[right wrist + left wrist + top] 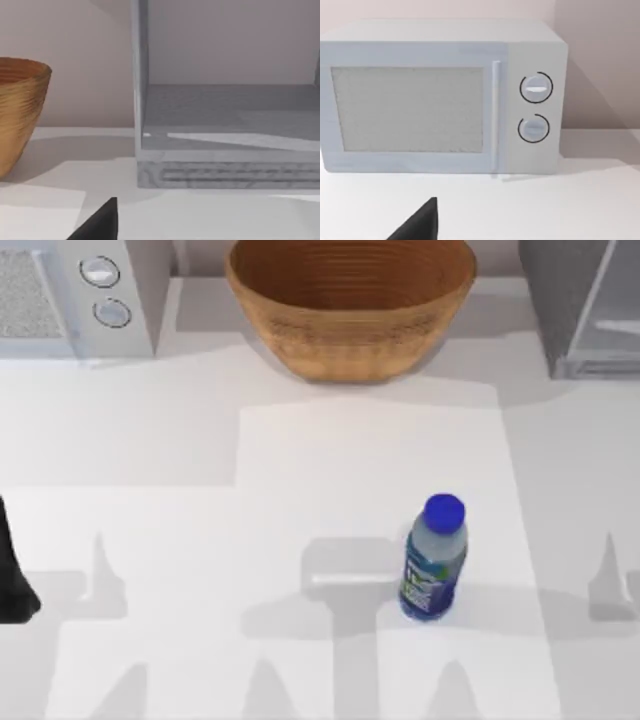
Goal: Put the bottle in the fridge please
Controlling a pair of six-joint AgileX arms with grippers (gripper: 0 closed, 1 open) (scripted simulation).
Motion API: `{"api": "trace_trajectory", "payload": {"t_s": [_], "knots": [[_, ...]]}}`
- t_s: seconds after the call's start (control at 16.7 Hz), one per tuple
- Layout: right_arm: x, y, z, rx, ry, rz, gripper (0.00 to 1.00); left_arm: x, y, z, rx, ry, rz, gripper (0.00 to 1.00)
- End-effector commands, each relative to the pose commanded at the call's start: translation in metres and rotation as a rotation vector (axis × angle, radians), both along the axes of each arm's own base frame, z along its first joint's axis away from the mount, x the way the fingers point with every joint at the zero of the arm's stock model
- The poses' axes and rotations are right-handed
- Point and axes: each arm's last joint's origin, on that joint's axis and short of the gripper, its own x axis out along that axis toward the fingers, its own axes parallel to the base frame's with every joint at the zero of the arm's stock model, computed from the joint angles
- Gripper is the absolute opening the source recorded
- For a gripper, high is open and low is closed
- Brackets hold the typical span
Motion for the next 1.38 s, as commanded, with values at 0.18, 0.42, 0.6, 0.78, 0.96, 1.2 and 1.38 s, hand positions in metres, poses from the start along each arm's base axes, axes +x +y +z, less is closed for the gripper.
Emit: {"api": "trace_trajectory", "payload": {"t_s": [0.18, 0.42, 0.6, 0.78, 0.96, 1.2, 1.38], "knots": [[0.001, 0.0, -0.001, -0.001, 0.003, -0.001, 1.0, 0.0, 0.0, 0.0, 0.0, 0.0, 0.0, 1.0], [0.01, 0.004, -0.008, -0.014, 0.044, 0.034, 1.0, 0.0, 0.0, 0.0, 0.0, 0.0, 0.0, 1.0], [0.02, 0.013, -0.019, -0.035, 0.108, 0.118, 1.0, 0.0, 0.0, 0.0, 0.0, 0.0, 0.0, 1.0], [0.029, 0.027, -0.033, -0.06, 0.182, 0.237, 1.0, 0.0, 0.0, 0.0, 0.0, 0.0, 0.0, 1.0], [0.036, 0.043, -0.047, -0.085, 0.243, 0.365, 1.0, 0.0, 0.0, 0.0, 0.0, 0.0, 0.0, 1.0], [0.042, 0.067, -0.063, -0.104, 0.274, 0.527, 1.0, 0.0, 0.0, 0.0, 0.0, 0.0, 0.0, 1.0], [0.045, 0.084, -0.072, -0.104, 0.257, 0.633, 1.0, 0.0, 0.0, 0.0, 0.0, 0.0, 0.0, 1.0]]}}
